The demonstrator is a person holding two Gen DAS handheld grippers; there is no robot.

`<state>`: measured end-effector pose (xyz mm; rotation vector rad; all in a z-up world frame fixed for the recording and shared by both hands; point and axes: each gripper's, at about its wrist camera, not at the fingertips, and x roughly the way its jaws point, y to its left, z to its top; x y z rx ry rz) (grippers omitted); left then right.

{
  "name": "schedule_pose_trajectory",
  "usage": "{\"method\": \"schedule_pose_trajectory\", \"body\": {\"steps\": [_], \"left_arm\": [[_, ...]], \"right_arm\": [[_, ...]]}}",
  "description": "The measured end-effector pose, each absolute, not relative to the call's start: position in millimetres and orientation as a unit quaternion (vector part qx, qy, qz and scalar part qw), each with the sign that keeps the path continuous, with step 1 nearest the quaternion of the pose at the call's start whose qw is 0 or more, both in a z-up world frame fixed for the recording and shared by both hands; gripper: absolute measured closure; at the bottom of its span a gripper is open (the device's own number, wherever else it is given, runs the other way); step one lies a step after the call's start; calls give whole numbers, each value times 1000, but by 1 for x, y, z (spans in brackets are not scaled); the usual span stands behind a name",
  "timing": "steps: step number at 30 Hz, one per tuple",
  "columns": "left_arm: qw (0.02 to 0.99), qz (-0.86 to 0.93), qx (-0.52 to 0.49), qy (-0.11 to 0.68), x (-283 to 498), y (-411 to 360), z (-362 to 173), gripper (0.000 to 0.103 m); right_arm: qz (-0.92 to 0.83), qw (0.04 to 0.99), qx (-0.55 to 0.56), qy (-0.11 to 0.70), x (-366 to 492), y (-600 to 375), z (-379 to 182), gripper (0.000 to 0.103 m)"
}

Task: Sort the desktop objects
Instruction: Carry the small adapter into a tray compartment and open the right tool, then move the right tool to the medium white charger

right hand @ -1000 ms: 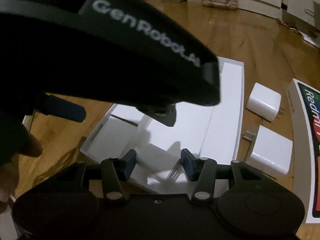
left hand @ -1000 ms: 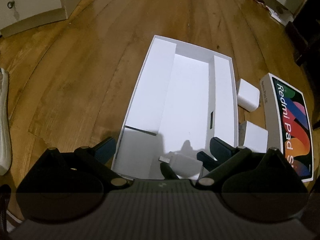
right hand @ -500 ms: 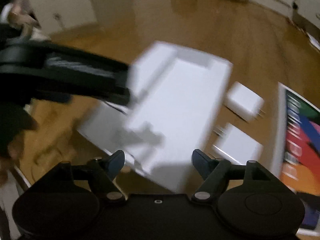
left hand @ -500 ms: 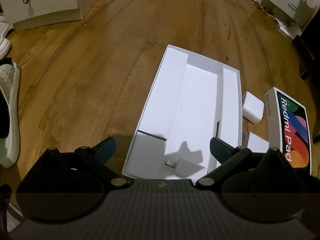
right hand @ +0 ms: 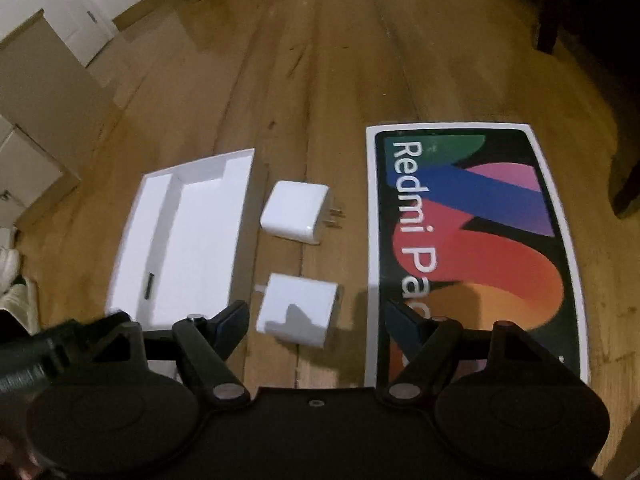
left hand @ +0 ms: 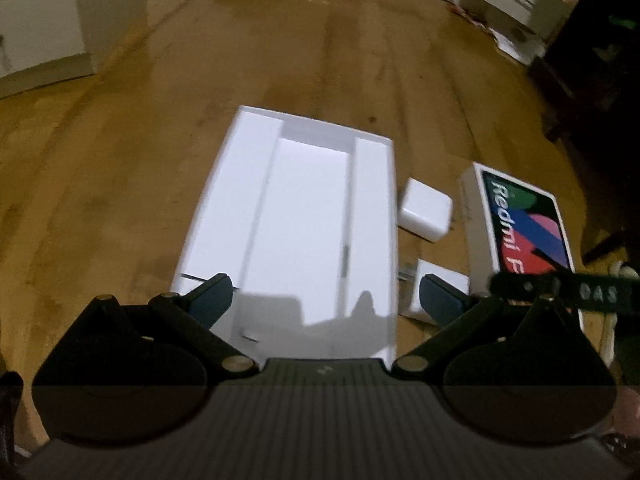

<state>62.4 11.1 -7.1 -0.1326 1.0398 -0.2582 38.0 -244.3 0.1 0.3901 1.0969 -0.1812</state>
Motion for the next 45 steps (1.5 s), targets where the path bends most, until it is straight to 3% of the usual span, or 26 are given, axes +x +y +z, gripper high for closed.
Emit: {"method": "schedule_pose_trajectory", "body": {"steps": [7,11,24,31,35,45], "left_arm": [[834,-157,42,527,60,-28,-38,3],[830,-172,47,528,60,-37,-45,3],[833,-167,29,527,66,-34,-50,3],[835,-148,47,528,68,-33,-52,3],[833,-140,45,534,70,-29,-55,3],[837,-133,41,529,69,-21,-47,3]], "right_arm": [[-93,800,252,536,40,-259,-28,23],[-59,793,284,535,55,-258,-32,23],[-55,792,246,556,79,-233,-56,23],[-39,806,145,572,88,-200,-63,24],[-49,802,142,578,89,-196,-73,30],[-69,814,151,556,81,-194,-73,34]]}}
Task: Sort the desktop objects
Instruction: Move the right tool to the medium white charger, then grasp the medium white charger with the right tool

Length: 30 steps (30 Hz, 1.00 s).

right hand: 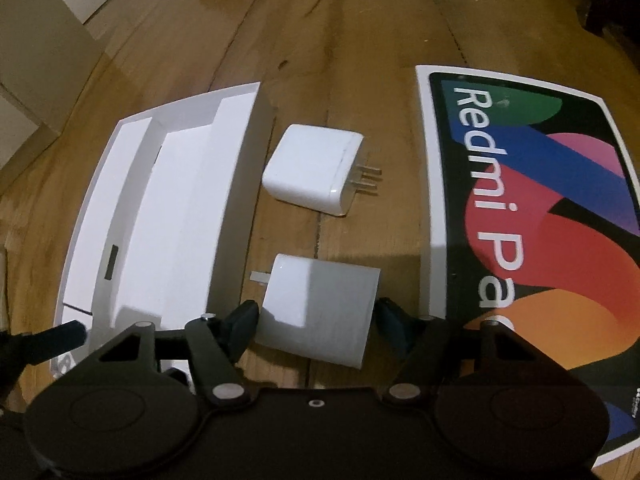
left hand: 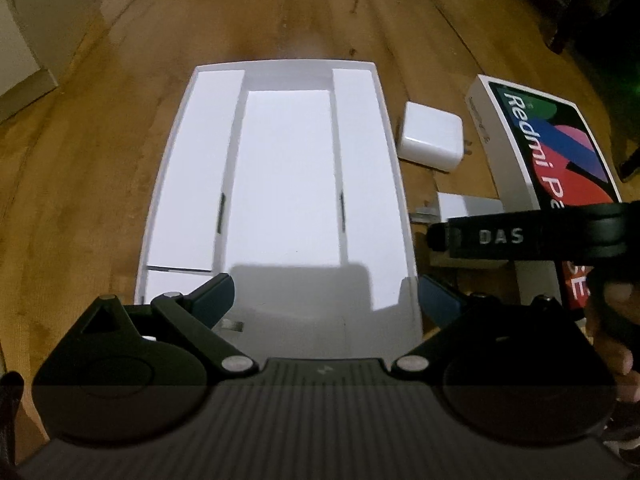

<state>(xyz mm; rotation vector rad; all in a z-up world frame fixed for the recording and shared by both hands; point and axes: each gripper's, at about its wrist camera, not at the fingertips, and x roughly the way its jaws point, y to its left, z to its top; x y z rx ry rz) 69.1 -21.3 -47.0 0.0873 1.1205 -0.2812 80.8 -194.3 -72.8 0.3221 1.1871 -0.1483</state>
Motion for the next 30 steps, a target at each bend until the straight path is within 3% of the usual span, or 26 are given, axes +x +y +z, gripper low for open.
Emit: {"method": "schedule_pose_trajectory", "body": {"steps": [9,10,11,14,19,22,24,26,30], "left_arm": [[845,-116,18,522,70,2,-33,3],[846,-117,22,519,69,2,-32,3],[847,-117,24,519,69,3,-31,3],[844,-120,13,522,69,8,-33,3],[846,-117,16,519,67,10,-29,3],[846,-109,5,522,69,14,-29,2],[844,-103,-5,526,70,16,-31,2],[842,-97,-10,531,71,19,-33,2],[840,-94,-11,534,71,18,-36,2]], "right_arm": [[-73,829,195,519,72,-218,-44,39],[-73,832,199,512,72,-219,-40,75],[-72,835,203,506,71,-220,-36,90],[-33,834,244,493,71,-223,-26,90],[-36,831,188,522,71,-209,-32,85],[-20,817,196,541,69,-207,-35,69],[-19,821,193,537,64,-205,-32,66],[-15,821,183,541,64,-201,-29,55],[-7,818,176,548,65,-196,-30,55]]}}
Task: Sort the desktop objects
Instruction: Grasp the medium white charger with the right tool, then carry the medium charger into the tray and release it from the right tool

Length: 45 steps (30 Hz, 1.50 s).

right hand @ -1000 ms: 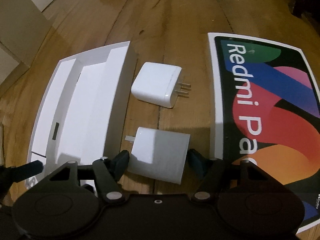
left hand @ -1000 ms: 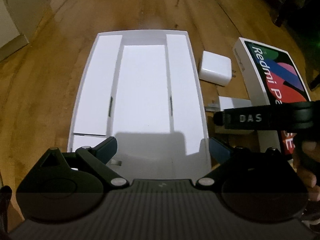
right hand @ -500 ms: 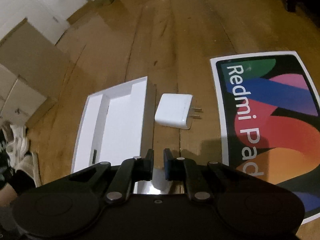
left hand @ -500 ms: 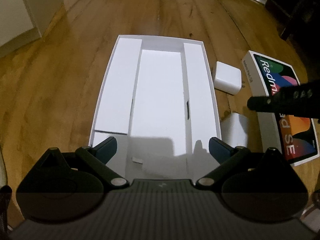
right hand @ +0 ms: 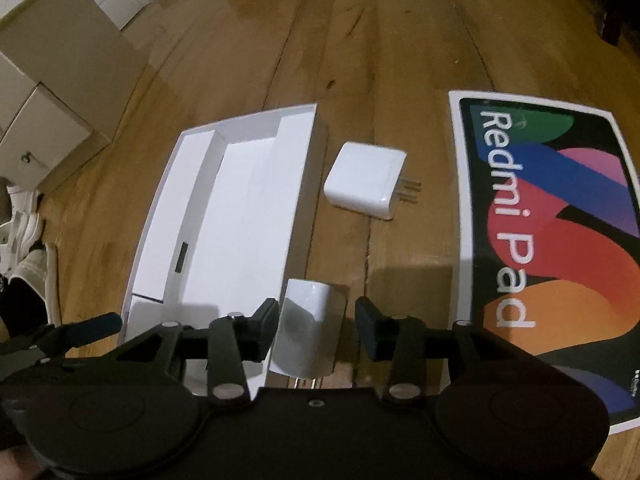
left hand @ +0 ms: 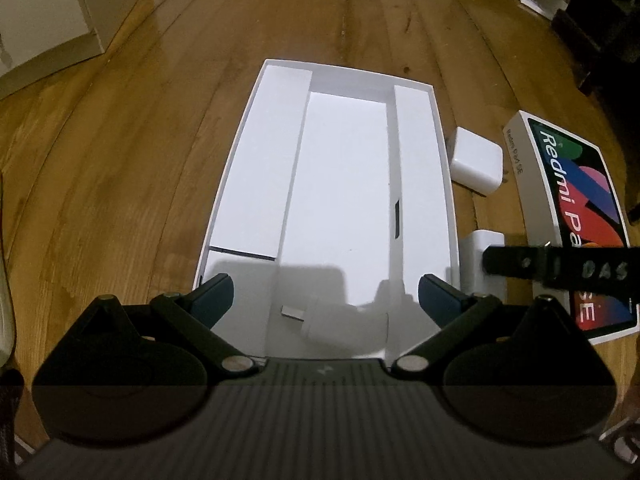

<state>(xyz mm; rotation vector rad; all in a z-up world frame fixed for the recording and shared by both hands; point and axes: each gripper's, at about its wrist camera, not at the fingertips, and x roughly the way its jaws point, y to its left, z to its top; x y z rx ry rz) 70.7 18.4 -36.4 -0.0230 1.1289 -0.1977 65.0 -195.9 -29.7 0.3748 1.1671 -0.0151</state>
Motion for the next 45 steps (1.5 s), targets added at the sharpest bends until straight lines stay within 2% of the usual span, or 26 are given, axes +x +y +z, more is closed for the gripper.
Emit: {"method": "schedule_pose_trajectory", "body": {"steps": [4,5,6,8,15,18,22,27,32,45], "left_arm": [[840,-96,-6,535,70,16,-37,2],[839,-98,-6,536,70,16,-38,2],[838,-101,-9,536,70,16,-37,2],[839,-106,-19,533,70,17,-35,2],[842,-87,29,531,68,11,-34,2],[845,-79,16,529,69,19,-31,2],[849,-69,-13,524,70,30,-25,2],[850,-61,4,523,69,33,-27,2],[847,-53,31,527,67,39,-29,2],[828,-82,4,555,72,43,-49,2]], "right_arm": [[-7,809,177,560,67,-191,-42,57],[-10,806,181,564,67,-191,-45,60],[-16,805,171,568,67,-189,-45,69],[-27,804,151,575,68,-186,-45,71],[-35,810,161,563,65,-191,-49,72],[-50,814,174,552,61,-200,-44,72],[-50,832,222,507,55,-220,-19,72],[41,841,278,463,57,-214,-6,72],[85,830,279,475,71,-181,-26,72],[131,788,328,504,97,-167,-70,72]]}}
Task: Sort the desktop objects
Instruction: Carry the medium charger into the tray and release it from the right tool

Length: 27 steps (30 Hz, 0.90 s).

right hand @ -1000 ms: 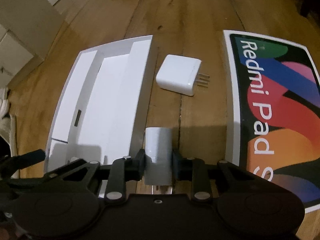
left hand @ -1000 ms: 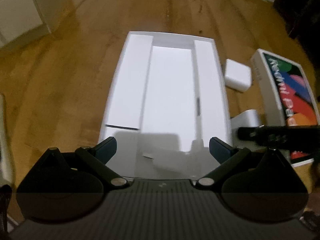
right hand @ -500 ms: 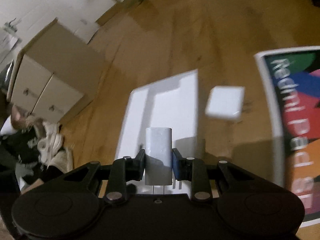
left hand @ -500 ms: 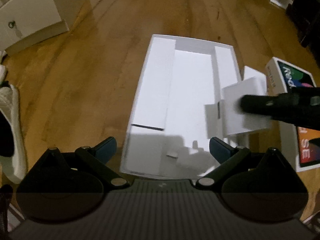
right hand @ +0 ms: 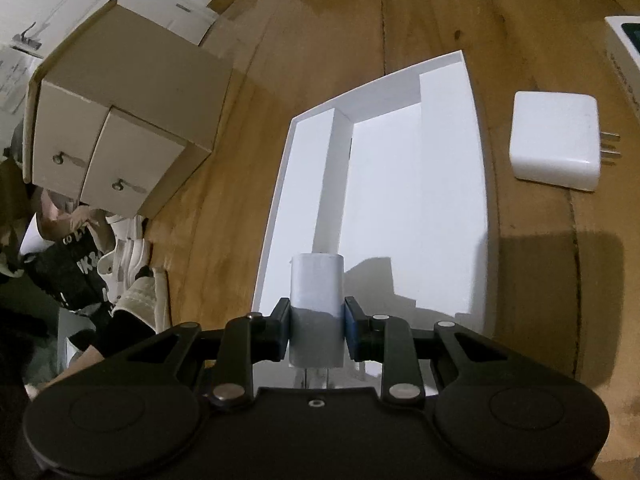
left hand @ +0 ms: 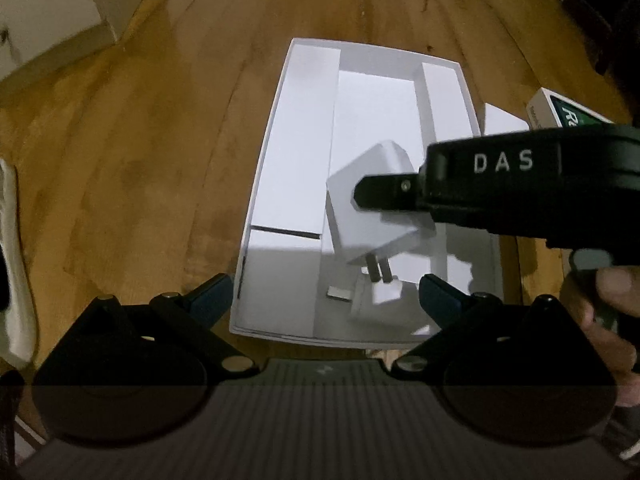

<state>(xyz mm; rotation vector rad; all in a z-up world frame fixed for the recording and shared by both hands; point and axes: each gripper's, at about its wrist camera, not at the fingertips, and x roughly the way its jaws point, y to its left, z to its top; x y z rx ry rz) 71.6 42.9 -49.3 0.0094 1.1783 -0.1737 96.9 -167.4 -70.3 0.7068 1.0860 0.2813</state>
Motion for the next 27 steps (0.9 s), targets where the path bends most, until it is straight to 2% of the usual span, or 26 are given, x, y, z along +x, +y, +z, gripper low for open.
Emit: {"method": "schedule_pose_trajectory", "body": {"steps": [5,14,15,16,22,27], "left_arm": [[828,-64,-12,557,73,52,-52,2],[823,-69,-28,563,71,53,-55,2],[823,-69,-29,563,70,53,-55,2],[823,-68,-30,563,70,53,-54,2],[825,-74,-46,558,70,51,-51,2],[837,-78,-53,539,67,48,-44,2]], "right_arm": [[125,793,299,516,107,-165,-72,71],[119,779,325,523,108,-163,-84,68],[114,779,320,527,107,-163,-82,66],[109,782,312,528,107,-163,-79,59],[93,817,204,531,101,-156,-43,59],[74,830,213,510,90,-173,-27,58]]}}
